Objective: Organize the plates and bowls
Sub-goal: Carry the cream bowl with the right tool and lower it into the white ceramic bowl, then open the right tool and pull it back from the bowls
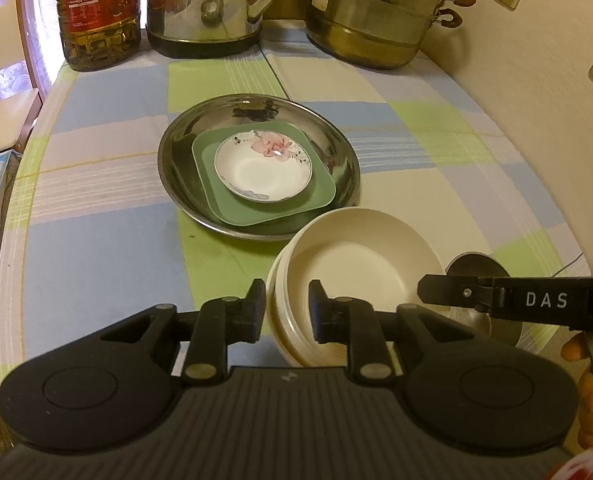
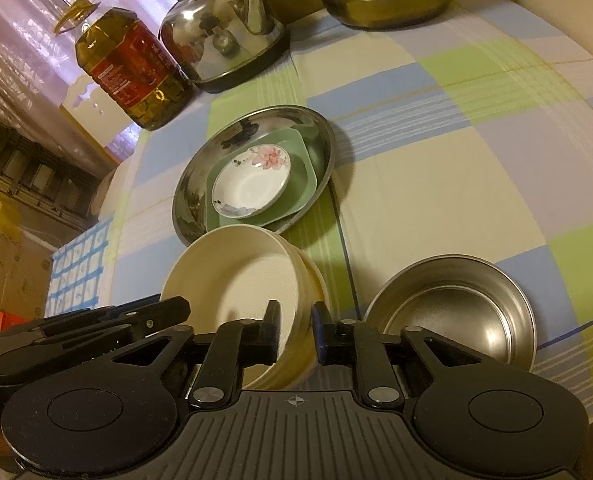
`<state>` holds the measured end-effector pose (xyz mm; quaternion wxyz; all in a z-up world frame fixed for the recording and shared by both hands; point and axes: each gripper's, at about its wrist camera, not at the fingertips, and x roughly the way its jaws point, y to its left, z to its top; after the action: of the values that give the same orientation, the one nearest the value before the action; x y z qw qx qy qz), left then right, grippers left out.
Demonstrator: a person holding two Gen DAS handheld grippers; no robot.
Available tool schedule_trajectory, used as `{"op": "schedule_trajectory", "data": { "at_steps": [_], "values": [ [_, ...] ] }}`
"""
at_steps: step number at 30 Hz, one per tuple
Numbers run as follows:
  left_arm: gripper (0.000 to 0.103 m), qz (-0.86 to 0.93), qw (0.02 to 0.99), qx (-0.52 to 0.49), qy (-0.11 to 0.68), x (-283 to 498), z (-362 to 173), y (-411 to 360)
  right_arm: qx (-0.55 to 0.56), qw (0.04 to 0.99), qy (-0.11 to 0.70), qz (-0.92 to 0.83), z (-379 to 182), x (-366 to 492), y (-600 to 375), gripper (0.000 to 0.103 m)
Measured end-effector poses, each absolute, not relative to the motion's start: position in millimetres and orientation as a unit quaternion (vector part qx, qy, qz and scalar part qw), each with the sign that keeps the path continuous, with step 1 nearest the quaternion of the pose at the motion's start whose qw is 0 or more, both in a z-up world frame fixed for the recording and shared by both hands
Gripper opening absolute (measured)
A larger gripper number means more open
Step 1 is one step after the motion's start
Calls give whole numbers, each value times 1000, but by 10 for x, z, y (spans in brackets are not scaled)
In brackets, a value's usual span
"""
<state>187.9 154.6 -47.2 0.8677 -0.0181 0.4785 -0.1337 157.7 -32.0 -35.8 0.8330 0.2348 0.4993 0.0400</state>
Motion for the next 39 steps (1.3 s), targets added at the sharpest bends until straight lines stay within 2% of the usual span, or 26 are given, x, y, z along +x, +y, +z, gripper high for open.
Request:
{"op": "schedule_trajectory", "data": {
  "at_steps": [3,6,18,26,39],
  "values": [
    [23,-129,872,-16,472,1850,-419,1557,232,838,493,42,-317,1573,-306,40],
    [24,-124,878,-14,462,1799,-340,1554,229,843,485,44,-274,1557,-307,47],
    [28,-87,897,-20,434,1349,-14,1448,222,855,460,93,-9,1290,-430,65],
    [28,-62,897,-38,437,940,63,1349,206,854,460,132,96,1020,-614,67],
    [28,-18,890,-62,451,456,-113,996,153,841,489,174,-28,701,-963,67]
  ]
}}
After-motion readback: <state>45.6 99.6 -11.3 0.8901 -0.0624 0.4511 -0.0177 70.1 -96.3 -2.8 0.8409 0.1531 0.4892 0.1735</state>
